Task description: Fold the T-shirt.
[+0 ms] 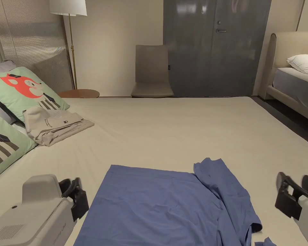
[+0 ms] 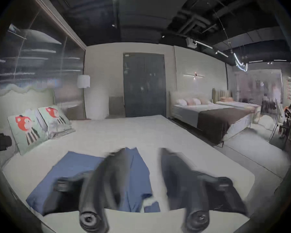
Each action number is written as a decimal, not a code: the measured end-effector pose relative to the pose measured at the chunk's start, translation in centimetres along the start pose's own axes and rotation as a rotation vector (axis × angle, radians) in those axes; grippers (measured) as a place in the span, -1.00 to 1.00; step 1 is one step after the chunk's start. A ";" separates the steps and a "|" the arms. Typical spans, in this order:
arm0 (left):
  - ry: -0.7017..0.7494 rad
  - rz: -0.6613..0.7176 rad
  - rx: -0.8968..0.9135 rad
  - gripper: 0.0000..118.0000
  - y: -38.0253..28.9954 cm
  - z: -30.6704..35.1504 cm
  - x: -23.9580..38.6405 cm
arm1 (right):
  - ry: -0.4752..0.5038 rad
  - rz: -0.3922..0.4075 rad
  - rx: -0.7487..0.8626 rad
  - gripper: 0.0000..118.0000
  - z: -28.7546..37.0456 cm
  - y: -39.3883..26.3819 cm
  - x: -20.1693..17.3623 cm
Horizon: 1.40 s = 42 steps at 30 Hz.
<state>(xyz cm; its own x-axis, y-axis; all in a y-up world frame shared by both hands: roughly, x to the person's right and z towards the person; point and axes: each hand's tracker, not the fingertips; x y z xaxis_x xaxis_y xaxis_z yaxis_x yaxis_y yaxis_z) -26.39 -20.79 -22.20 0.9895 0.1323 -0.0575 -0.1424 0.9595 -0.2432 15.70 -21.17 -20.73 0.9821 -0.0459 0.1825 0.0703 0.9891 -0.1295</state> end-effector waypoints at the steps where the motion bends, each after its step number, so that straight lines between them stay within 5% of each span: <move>1: 0.000 -0.005 0.004 -1.00 0.1 0.0 0.7 | -0.009 -0.004 0.004 -0.97 -0.3 0.0 -0.3; 8: -0.048 -0.034 -0.059 -1.00 1.1 -5.0 1.6 | 0.007 -0.033 -0.022 -0.98 -3.7 -0.2 -0.7; 18: -0.076 -0.046 -0.350 -0.93 2.4 -25.1 0.9 | 0.001 -0.029 -0.128 -0.98 -13.8 -1.3 -1.3; 19: -0.077 -0.042 -0.377 -0.69 2.2 -27.6 0.8 | 0.000 -0.033 -0.140 -0.98 -15.0 -1.6 -1.4; 21: -0.064 -0.038 -0.483 0.40 1.3 -33.8 0.2 | -0.003 -0.040 -0.161 -0.98 -17.2 -2.3 -1.5; 22: -0.067 -0.034 -0.530 0.70 0.7 -36.4 -0.1 | -0.006 -0.041 -0.175 -0.98 -18.5 -2.7 -1.5; 23: -0.061 -0.039 -0.567 0.79 0.0 -38.8 -0.3 | -0.007 -0.041 -0.184 -0.98 -19.2 -3.0 -1.5; 29: 0.038 -0.053 -0.693 0.72 -4.2 -45.9 0.7 | -0.013 -0.028 -0.259 -0.98 -23.6 -5.4 -1.6; 31: 0.047 -0.042 -0.735 0.15 -5.4 -46.6 1.1 | -0.017 -0.019 -0.271 -0.98 -24.5 -6.1 -1.6; 34: 0.051 -0.080 -0.666 -0.18 -5.7 -46.4 1.2 | -0.015 -0.014 -0.299 -0.98 -25.3 -7.0 -1.6; 35: 0.041 -0.114 -0.661 -0.69 -5.5 -45.9 1.6 | -0.016 -0.007 -0.304 -0.98 -25.6 -7.2 -1.6; 36: 0.024 -0.147 -0.643 -0.97 -5.3 -45.4 2.0 | -0.020 0.000 -0.309 -0.98 -25.9 -7.3 -1.6; 37: 0.021 -0.158 -0.628 -0.97 -4.8 -44.3 2.6 | -0.023 0.000 -0.315 -0.97 -26.3 -7.4 -1.6; 38: 0.027 -0.163 -0.618 -0.97 -4.6 -43.7 2.8 | -0.022 -0.008 -0.323 -0.85 -26.8 -7.3 -1.5; 39: 0.027 -0.183 -0.598 -0.97 -4.4 -43.2 3.0 | -0.022 -0.016 -0.344 -0.39 -27.6 -7.1 -1.3; 42: 0.025 -0.192 -0.567 -0.97 -3.8 -42.3 2.7 | -0.039 -0.015 -0.461 0.28 -31.2 -7.2 -0.7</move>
<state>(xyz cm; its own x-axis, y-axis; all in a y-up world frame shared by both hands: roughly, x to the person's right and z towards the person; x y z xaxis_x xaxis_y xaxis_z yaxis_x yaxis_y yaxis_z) -24.17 -34.57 -62.40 0.9989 -0.0424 0.0174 0.0417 0.6822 -0.7300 19.97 -32.58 -50.30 0.9737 -0.0453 0.2234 0.1633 0.8223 -0.5451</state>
